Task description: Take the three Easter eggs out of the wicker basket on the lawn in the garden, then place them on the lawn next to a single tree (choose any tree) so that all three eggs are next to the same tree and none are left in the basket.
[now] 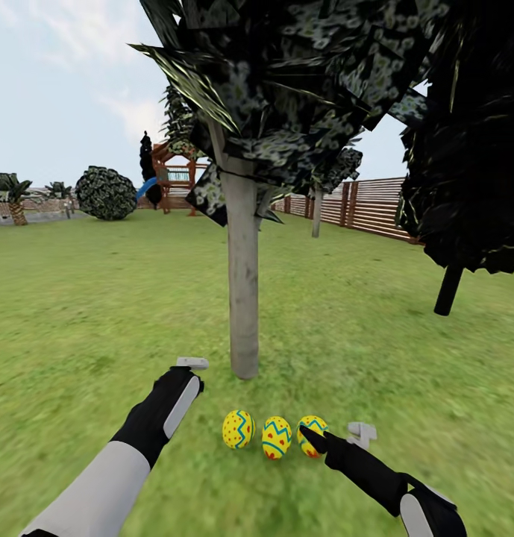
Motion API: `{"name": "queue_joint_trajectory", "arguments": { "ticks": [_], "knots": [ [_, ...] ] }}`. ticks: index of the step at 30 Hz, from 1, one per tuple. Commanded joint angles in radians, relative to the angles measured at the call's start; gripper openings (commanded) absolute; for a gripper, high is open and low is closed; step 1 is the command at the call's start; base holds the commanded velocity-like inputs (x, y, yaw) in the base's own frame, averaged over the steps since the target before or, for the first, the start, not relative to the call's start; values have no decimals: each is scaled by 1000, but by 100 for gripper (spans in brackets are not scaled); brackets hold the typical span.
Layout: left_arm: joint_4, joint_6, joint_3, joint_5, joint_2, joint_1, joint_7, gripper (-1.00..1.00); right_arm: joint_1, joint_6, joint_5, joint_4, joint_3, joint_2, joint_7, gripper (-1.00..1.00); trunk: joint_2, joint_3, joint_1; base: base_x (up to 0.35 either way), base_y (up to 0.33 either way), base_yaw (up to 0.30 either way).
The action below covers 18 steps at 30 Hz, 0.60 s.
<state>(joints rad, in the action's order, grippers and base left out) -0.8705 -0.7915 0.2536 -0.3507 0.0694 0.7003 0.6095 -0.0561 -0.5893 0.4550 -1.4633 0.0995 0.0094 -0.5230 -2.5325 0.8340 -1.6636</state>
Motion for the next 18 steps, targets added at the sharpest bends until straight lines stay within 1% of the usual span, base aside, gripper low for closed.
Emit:
{"name": "queue_joint_trajectory", "arguments": {
  "ticks": [1, 18],
  "knots": [
    [-1, -2, 3, -11, 0, 1, 10, 100, -1, -8, 6, 0, 2, 1, -2, 100, 0, -2, 1, 0, 0, -9],
    [1, -14, 0, -16, 1, 2, 0, 100, -2, -12, 4, 0, 2, 0, 0, 100, 4, -44, 8, 0, 0, -1]
  ]
}}
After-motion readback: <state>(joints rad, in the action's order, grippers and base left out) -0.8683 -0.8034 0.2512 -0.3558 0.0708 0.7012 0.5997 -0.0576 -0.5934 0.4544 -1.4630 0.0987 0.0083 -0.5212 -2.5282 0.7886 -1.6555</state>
